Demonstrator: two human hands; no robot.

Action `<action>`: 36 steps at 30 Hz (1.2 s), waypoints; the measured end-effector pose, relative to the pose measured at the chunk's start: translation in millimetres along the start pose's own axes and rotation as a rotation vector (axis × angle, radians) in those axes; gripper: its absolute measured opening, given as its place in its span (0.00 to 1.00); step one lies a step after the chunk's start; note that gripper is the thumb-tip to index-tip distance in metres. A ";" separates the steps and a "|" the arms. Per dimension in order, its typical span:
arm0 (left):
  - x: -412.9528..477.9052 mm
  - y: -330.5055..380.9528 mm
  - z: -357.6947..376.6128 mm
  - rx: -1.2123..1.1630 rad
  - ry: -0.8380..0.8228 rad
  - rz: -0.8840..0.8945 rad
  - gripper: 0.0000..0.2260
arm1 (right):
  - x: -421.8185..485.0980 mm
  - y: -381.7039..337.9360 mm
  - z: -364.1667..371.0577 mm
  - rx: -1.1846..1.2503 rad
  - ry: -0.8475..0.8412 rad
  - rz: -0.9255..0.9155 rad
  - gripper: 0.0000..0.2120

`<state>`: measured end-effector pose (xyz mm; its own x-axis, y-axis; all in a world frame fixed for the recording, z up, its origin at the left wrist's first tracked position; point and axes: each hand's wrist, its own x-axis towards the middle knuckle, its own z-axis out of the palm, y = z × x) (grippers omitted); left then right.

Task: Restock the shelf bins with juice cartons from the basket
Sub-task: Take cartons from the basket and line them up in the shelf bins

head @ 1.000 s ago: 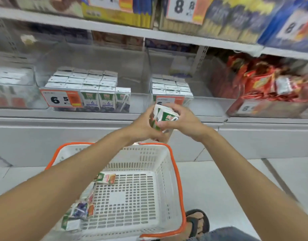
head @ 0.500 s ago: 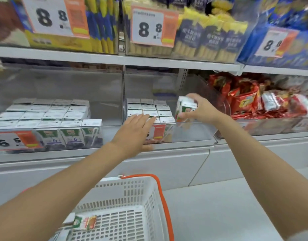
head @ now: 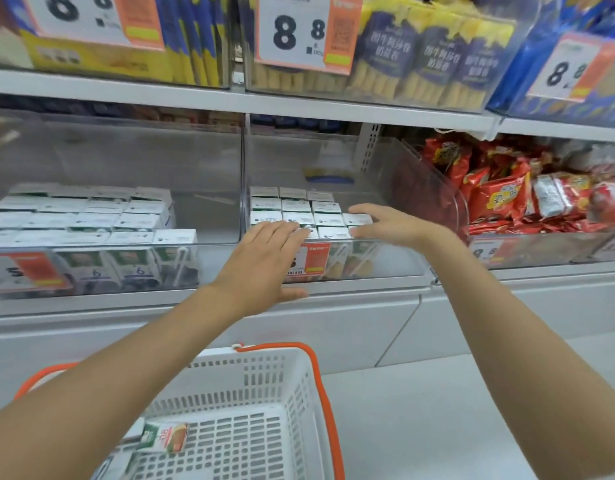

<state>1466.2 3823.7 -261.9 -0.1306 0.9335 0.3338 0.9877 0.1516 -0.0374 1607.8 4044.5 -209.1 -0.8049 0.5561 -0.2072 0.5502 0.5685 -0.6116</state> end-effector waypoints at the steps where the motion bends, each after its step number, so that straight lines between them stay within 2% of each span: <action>1: -1.8 1.6 -2.9 -0.075 0.014 -0.023 0.40 | -6.7 -1.9 6.5 -0.038 0.148 -0.069 0.28; 3: -13.6 5.5 -6.6 -0.240 0.123 -0.081 0.32 | -25.3 -9.1 31.9 -0.042 0.477 -0.205 0.25; 5: -34.9 7.2 -6.5 -0.327 0.262 -0.125 0.21 | -44.8 -22.9 68.5 0.018 0.718 -0.324 0.17; 7: -63.8 3.4 -1.7 -0.323 0.307 -0.176 0.15 | -60.0 -36.8 112.8 0.069 0.732 -0.397 0.11; 10: -116.6 -11.9 15.5 -0.361 0.134 -0.291 0.13 | -75.9 -50.1 191.3 0.163 0.448 -0.330 0.08; 14: -214.9 -48.4 48.6 -0.564 -0.150 -0.575 0.12 | -83.6 -45.3 303.1 0.179 -0.009 -0.128 0.09; 17: -297.1 -82.0 67.3 -0.608 -0.218 -0.757 0.11 | -82.6 -37.6 380.3 0.113 -0.341 -0.035 0.13; 19: -341.2 -100.8 75.7 -0.581 -0.242 -0.826 0.11 | -79.6 -39.8 426.3 0.138 -0.465 0.062 0.16; 22: -380.3 -119.6 83.3 -0.598 -0.253 -0.868 0.10 | -71.6 -55.5 484.8 0.234 -0.560 0.184 0.21; 25: -395.7 -132.2 82.0 -0.605 -0.167 -0.904 0.10 | -71.6 -82.1 526.0 0.368 -0.583 0.270 0.19; 27: -402.4 -138.6 78.9 -0.608 -0.105 -0.903 0.10 | -79.2 -101.6 545.3 0.420 -0.628 0.230 0.20; 29: -408.5 -143.3 75.9 -0.598 -0.083 -0.905 0.10 | -90.3 -118.8 560.5 0.423 -0.778 0.115 0.27; 31: -413.9 -145.7 73.8 -0.603 -0.076 -0.930 0.10 | -102.3 -132.2 573.0 0.328 -0.906 -0.025 0.36; 34: -419.8 -143.2 69.2 -0.631 -0.083 -0.971 0.10 | -109.2 -139.3 582.9 0.181 -0.839 -0.155 0.36; 36: -421.4 -141.2 63.6 -0.648 -0.072 -0.985 0.10 | -104.6 -146.1 574.5 0.257 -0.752 -0.048 0.30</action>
<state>1376.4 3429.6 -457.2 -0.8446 0.5255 -0.1027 0.3151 0.6428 0.6982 1483.8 3555.0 -536.7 -0.8111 -0.0763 -0.5799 0.5161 0.3733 -0.7709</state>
